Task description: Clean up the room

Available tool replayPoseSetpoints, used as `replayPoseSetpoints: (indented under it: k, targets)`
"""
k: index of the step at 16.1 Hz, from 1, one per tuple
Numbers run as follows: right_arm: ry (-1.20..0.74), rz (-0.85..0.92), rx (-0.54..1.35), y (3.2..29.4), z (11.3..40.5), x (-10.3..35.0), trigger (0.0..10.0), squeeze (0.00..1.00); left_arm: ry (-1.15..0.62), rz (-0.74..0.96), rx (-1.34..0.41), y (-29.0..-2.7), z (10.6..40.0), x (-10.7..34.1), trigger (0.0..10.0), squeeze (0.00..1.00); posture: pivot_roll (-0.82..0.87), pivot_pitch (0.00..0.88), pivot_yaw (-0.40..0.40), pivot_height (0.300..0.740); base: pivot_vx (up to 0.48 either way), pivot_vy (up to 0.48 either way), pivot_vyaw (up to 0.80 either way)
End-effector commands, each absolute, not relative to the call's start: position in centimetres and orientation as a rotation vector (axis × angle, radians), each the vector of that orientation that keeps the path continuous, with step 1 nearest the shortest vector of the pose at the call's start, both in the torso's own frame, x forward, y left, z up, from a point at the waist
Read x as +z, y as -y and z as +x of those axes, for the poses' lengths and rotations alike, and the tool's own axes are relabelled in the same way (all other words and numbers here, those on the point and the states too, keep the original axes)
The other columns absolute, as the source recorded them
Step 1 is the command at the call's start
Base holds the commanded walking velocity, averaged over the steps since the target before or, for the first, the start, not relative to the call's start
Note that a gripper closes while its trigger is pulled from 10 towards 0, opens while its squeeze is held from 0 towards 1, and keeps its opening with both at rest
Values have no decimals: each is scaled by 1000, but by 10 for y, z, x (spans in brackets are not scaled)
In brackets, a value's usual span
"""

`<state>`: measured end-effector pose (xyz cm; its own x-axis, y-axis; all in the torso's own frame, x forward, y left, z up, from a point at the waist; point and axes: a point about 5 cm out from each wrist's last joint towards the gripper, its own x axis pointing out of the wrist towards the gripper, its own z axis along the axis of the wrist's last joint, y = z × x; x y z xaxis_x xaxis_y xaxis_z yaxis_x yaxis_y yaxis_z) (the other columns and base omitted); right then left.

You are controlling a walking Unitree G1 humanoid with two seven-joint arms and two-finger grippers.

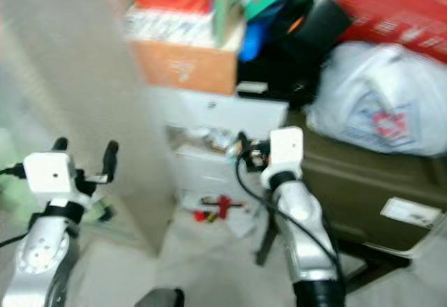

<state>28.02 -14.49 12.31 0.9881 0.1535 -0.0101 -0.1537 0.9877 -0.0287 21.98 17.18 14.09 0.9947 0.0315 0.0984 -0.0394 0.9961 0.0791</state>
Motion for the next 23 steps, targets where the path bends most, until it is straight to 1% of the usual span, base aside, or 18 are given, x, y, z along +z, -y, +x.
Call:
replayPoseSetpoints:
  k: [1,4,7,9,10,12,13,14,16,18,20,22,23]
  targets:
    - [16,-28,171,138,282,128,10000,0,101,91,35,-174,221,144,10000,0,88,0,-23,740,0,0,450]
    - [2,5,160,139,283,127,10000,0,90,83,21,-173,222,142,10000,0,84,0,-20,740,0,0,0]
    - [-9,25,137,137,281,125,10000,0,84,77,5,-168,225,139,10000,0,74,0,5,740,0,0,0]
    - [-14,30,103,138,274,124,10000,0,70,77,4,-170,224,138,10000,0,63,0,25,740,0,0,0]
    - [-16,39,78,141,270,124,10000,0,60,70,-2,-172,224,137,10000,0,50,0,35,740,0,0,0]
    - [-30,56,1,156,263,123,10000,0,35,60,-25,-174,225,132,10000,0,21,0,39,740,0,0,0]
    - [-35,25,-13,163,259,123,10000,0,35,44,-30,-172,229,131,10000,0,-4,0,42,740,0,0,0]
    - [-34,16,-13,164,258,123,10000,0,36,39,-31,-171,230,131,10000,0,-4,0,42,740,0,0,0]
    - [-58,-29,-89,175,259,121,10000,0,39,11,-61,-160,237,129,10000,0,-49,0,56,740,0,0,0]
    - [-16,-94,-89,174,265,128,10000,0,58,1,-97,-154,247,132,10000,0,-71,0,67,740,0,0,0]
    - [5,-43,-56,166,268,132,10000,0,66,-5,-98,-154,254,133,10000,0,-76,0,76,740,0,0,0]
    - [-2,-24,-90,166,270,129,10000,0,64,-5,-101,-154,254,133,10000,0,-63,0,83,740,0,0,0]
    - [-37,11,-107,166,271,122,10000,0,56,-2,-99,-156,253,130,10000,0,-46,0,80,740,0,0,0]
